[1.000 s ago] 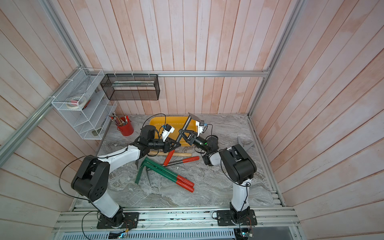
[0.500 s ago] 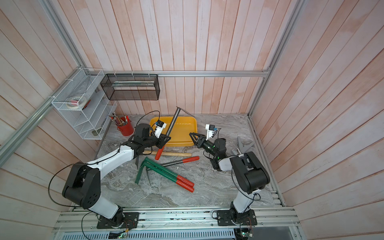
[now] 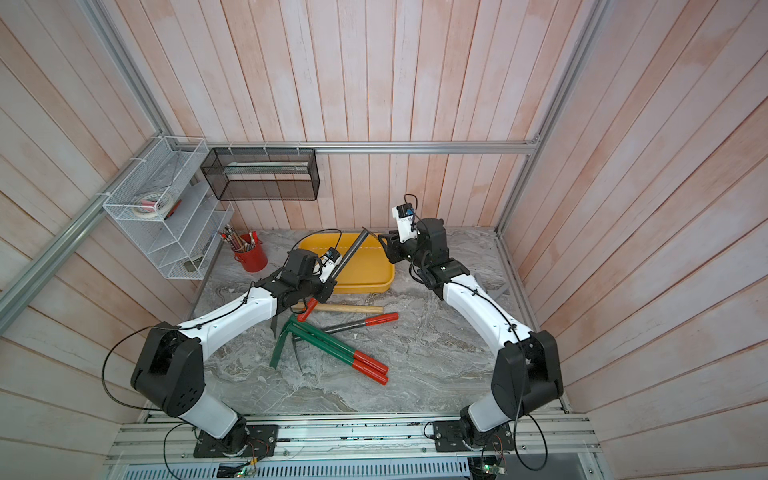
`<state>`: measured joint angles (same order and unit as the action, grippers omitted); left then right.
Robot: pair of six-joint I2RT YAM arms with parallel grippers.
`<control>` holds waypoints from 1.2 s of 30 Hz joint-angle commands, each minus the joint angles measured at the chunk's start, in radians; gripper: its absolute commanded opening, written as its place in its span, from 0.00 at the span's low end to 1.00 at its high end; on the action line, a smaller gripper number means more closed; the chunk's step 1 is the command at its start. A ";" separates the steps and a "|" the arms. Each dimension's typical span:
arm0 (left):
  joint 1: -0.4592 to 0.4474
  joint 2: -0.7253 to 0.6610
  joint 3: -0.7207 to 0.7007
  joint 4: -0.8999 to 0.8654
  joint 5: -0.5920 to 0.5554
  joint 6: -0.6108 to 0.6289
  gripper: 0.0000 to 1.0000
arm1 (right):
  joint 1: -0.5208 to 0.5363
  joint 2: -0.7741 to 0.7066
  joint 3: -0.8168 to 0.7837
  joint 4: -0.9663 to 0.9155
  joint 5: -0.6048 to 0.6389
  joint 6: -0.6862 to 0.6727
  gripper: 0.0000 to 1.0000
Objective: Put the small hoe into the storage box
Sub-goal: Place the hoe in the storage box.
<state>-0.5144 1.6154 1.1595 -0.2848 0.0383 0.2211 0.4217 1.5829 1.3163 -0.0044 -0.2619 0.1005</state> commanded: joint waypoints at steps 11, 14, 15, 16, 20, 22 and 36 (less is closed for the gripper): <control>-0.020 -0.084 0.036 0.004 -0.038 0.028 0.00 | 0.031 0.142 0.150 -0.235 0.141 -0.121 0.36; -0.022 -0.085 0.034 0.005 -0.038 0.029 0.00 | 0.043 0.155 0.147 -0.235 0.140 -0.121 0.30; -0.024 -0.085 0.035 0.004 -0.036 0.029 0.00 | 0.045 0.159 0.149 -0.235 0.138 -0.118 0.27; -0.025 -0.085 0.036 0.005 -0.035 0.031 0.00 | 0.046 0.163 0.152 -0.236 0.137 -0.119 0.22; -0.026 -0.091 0.027 0.014 -0.042 0.031 0.00 | 0.049 0.175 0.169 -0.221 0.130 -0.093 0.00; -0.026 -0.104 0.014 0.033 -0.050 0.027 0.08 | 0.049 0.182 0.177 -0.209 0.130 -0.069 0.00; 0.024 -0.292 -0.105 0.241 -0.083 -0.080 1.00 | 0.038 0.466 0.459 -0.164 0.230 0.171 0.00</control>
<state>-0.5133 1.3491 1.0843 -0.1104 -0.0597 0.1928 0.4622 2.0071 1.6913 -0.2207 -0.0635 0.1879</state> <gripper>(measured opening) 0.993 0.057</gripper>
